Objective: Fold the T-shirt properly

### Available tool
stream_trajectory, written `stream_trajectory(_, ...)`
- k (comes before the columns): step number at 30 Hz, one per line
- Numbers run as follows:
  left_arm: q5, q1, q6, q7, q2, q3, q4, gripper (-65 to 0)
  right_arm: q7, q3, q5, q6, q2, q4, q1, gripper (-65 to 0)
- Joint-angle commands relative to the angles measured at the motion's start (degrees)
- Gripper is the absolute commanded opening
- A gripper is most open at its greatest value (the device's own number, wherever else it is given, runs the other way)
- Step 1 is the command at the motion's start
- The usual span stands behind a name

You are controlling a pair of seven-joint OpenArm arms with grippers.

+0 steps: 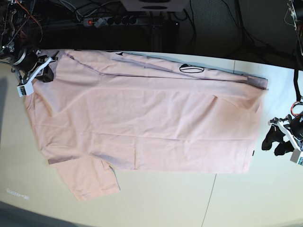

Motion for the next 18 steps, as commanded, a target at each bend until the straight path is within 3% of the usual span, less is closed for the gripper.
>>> stream_trajectory(1,-0.8,-4.1,-0.2,-2.0,-1.0,1.4,-3.0,-23.2,0.2,0.6,-0.4,1.9,1.1,0.5,0.0,-65.0)
stream_trajectory(10,-1.3,-27.6,-0.9,-5.7,1.2,12.3,-39.5,-23.1,0.1,0.6,-0.4,2.0,1.1,0.4,0.0,-65.0)
stream_trajectory(16,-1.1,-33.6,-1.2,-5.4,5.0,12.7,-56.2,-23.1,0.0,0.6,-0.4,1.9,1.1,0.4,0.0,-65.0)
stream_trajectory(18,-1.3,-33.9,0.7,-6.0,6.1,12.7,-59.7,-23.1,-0.2,0.7,-0.4,1.9,1.1,0.4,0.0,-65.0)
